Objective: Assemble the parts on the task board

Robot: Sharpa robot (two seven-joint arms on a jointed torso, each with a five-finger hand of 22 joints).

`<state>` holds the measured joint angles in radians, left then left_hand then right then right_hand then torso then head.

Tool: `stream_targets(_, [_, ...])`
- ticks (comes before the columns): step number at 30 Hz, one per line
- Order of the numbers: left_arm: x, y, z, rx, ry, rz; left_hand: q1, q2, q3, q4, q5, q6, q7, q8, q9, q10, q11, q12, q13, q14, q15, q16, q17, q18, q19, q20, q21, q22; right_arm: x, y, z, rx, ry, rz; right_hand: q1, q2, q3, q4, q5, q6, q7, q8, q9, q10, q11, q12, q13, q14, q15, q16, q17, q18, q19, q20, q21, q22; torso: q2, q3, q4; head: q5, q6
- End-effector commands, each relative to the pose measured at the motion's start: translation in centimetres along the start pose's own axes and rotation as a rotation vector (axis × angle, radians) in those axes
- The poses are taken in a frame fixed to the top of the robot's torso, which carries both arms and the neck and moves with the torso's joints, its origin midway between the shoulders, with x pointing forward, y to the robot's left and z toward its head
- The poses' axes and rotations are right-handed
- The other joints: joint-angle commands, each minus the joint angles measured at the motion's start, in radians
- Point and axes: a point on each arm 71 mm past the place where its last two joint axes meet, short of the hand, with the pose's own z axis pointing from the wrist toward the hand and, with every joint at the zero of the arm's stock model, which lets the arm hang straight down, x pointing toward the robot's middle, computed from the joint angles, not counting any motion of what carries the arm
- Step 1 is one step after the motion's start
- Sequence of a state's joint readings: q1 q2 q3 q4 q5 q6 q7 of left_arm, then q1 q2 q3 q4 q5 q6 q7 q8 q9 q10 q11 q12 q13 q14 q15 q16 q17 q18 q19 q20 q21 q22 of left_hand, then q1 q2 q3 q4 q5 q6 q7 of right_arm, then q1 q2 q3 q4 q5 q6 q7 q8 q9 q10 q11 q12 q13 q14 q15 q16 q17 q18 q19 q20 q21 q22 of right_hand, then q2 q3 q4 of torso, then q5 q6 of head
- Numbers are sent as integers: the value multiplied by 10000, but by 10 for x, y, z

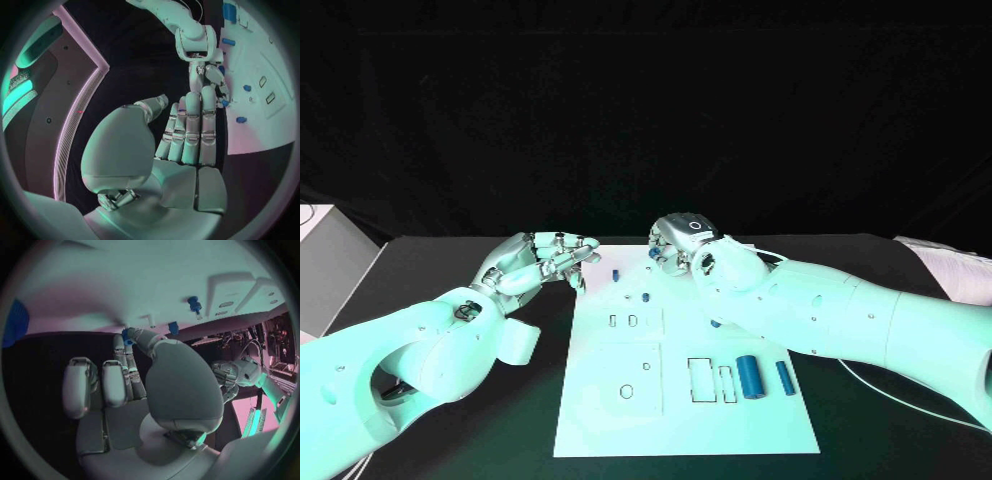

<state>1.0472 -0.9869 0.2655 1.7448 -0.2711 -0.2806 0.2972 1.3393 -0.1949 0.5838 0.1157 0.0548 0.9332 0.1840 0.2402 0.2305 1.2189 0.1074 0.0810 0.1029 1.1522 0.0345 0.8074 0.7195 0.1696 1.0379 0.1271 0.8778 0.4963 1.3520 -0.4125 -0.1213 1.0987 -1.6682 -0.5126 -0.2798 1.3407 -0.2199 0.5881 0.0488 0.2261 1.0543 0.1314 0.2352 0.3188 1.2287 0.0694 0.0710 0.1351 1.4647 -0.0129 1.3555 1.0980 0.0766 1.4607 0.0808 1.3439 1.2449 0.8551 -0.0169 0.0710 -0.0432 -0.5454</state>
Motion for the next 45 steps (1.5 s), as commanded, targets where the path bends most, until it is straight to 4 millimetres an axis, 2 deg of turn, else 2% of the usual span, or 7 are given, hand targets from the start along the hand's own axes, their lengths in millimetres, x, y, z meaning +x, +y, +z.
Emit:
stream_targets(1, [3,-1,1,52,255,-33,-65,-9,68,0,-4,-73,12,-50,14,-12,32,-47,15,-63,21,69,13,121,-73,21,38,12,3,-2,0,13,244,-106,-83,-41,41,44,-66,-43,49,23,2,-62,31,-66,-11,237,2,17,-29,-108,-20,44,-22,-25,14,7,0,1,9])
stream_targets(6, [3,-1,1,42,263,-31,-61,-2,87,-30,-5,-84,18,-60,27,-27,39,-52,25,-83,28,84,20,124,-129,31,115,67,2,-3,0,3,224,-33,-380,-522,-248,213,-81,-1193,439,-665,-118,-1492,404,-106,-306,-79,302,-520,-1100,199,-661,299,-1280,-1639,14,3,-9,-4,25])
stream_targets(10, [3,-1,1,38,263,-24,-61,-2,87,-30,-5,-84,18,-60,27,-27,39,-52,25,-83,28,84,20,124,-129,31,115,67,1,-4,0,-24,171,3,1124,230,-4128,1202,-438,-1936,222,-1238,-294,-2812,517,54,-664,-192,405,-919,-1879,420,-845,386,-2425,-2817,17,11,-12,8,31])
stream_targets(13, [2,0,1,35,257,-18,-61,-2,87,-30,-5,-84,18,-60,27,-27,39,-52,25,-83,28,84,20,124,-129,31,115,67,0,-7,-3,-31,98,53,1969,-228,-4857,2457,-629,-2195,-70,-1427,-385,-3286,597,-63,-692,-197,444,-915,-1989,431,-805,444,-2683,-3040,15,19,-16,13,33])
stream_targets(31, [-7,1,-1,20,122,58,-65,6,92,-33,-5,-90,19,-64,31,-34,42,-55,28,-88,30,87,21,124,-145,34,135,82,-31,-88,-49,1415,-283,2364,2046,-25,-3586,2303,-367,-935,32,-827,-221,1036,-244,2259,578,69,-197,-314,-920,384,-471,-87,-2612,-2757,-183,182,-251,2,88])
stream_targets(34, [-8,3,-2,-1,105,59,-63,6,95,-38,-6,-92,17,-65,32,-37,41,-55,29,-92,31,88,21,125,-153,35,146,89,-33,-101,-55,1725,147,2596,1818,-276,-3581,2175,-246,-1107,-157,-695,-189,1150,-156,11776,10265,438,-112,891,1328,-75,77,-38,-775,-534,-216,222,-290,6,91])
stream_targets(45, [-10,7,-3,-101,107,57,-62,6,96,-40,-6,-94,16,-66,33,-39,41,-56,29,-94,31,88,21,125,-155,35,149,91,-32,-126,-68,2679,1642,2557,1029,-113,-4131,2371,104,-1673,322,-414,-161,3220,92,14827,14120,1005,139,2077,4453,-598,850,159,1692,2526,-226,245,-287,-45,-15])
